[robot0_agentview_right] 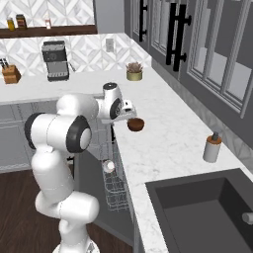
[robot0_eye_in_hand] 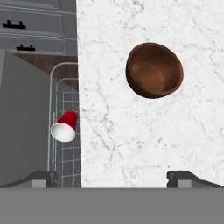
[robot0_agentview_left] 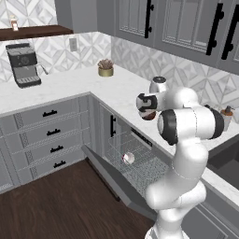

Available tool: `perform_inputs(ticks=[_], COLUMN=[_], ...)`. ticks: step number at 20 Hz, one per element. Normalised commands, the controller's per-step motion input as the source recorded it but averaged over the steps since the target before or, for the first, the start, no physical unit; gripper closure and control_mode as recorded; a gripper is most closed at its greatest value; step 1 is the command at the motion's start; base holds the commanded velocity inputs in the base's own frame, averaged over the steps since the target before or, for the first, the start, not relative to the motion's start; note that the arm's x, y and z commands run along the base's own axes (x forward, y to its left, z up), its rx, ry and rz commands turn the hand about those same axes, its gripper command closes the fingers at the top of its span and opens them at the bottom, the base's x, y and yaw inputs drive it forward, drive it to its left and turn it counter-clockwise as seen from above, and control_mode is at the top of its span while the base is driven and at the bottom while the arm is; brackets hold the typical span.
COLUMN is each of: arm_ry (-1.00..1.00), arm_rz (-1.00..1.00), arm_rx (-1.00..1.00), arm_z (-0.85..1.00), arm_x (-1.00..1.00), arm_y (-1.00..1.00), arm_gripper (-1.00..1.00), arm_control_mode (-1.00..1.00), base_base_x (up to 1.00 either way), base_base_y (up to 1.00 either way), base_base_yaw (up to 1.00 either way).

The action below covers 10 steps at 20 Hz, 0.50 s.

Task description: Pick up the cup and bowl from the counter, place them in the dishwasher, and close the dishwasher door.

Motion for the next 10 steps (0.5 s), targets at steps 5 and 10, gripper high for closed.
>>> perform_inputs(ticks=[5,10], arm_ry=[0.02,0.0], arm_rz=[0.12,0.07], arm_rx=[0.0,0.0], arm_z=[-0.14,-0.17], arm_x=[0.58,0.24], arm_y=[-0.18,-0.02], arm_gripper=[-1.0,-1.0], arm_control_mode=[-1.0,-1.0], base_base_x=[0.0,0.0], base_base_y=[0.0,0.0], base_base_yaw=[0.0,0.0])
